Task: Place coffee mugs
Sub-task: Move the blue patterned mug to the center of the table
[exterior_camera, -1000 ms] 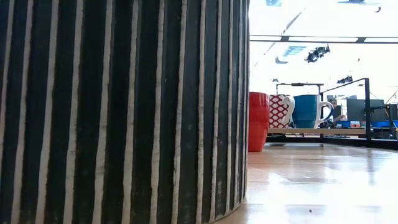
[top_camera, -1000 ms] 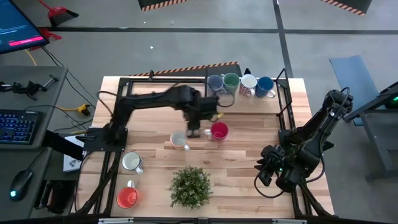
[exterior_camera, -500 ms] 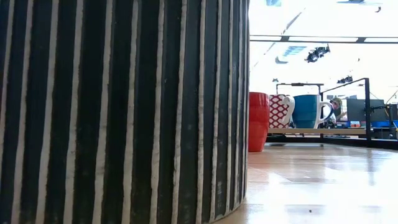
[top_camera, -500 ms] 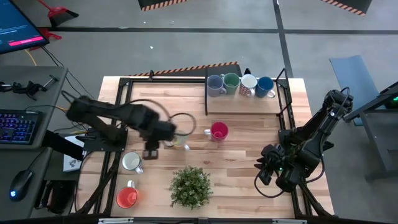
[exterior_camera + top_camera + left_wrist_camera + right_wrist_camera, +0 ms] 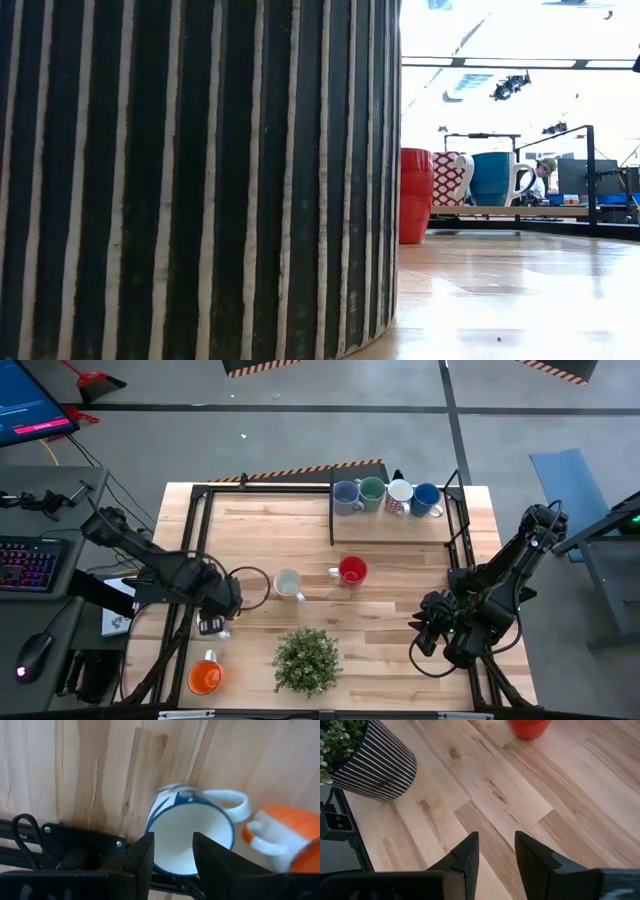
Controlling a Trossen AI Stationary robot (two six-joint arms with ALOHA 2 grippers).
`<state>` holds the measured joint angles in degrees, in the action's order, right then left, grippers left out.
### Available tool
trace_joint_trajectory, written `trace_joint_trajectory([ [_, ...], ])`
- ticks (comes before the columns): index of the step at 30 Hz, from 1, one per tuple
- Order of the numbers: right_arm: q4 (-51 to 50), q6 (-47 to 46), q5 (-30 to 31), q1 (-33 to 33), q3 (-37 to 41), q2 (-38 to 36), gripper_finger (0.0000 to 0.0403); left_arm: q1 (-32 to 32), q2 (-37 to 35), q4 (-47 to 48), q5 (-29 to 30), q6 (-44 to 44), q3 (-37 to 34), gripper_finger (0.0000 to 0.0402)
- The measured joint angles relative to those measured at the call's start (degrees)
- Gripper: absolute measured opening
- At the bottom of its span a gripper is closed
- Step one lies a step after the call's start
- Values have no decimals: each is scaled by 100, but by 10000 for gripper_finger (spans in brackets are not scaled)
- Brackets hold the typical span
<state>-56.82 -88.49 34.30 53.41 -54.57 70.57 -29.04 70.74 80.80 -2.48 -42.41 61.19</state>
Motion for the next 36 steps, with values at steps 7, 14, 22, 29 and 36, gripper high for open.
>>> trace_joint_trajectory([
  [7,11,-103,0,0,0,0,106,-426,7,-236,155,50,-515,125],
  [14,122,-155,-2,0,0,0,106,-584,2,-343,498,59,-694,125],
  [22,151,-155,-37,-2,0,0,106,-601,2,-1117,509,256,-1298,125],
  [29,244,-155,-40,-3,0,0,106,-584,4,-1412,595,200,-1809,125],
  [36,337,-155,-44,-17,0,0,106,-584,9,-1746,573,-88,-2102,120],
])
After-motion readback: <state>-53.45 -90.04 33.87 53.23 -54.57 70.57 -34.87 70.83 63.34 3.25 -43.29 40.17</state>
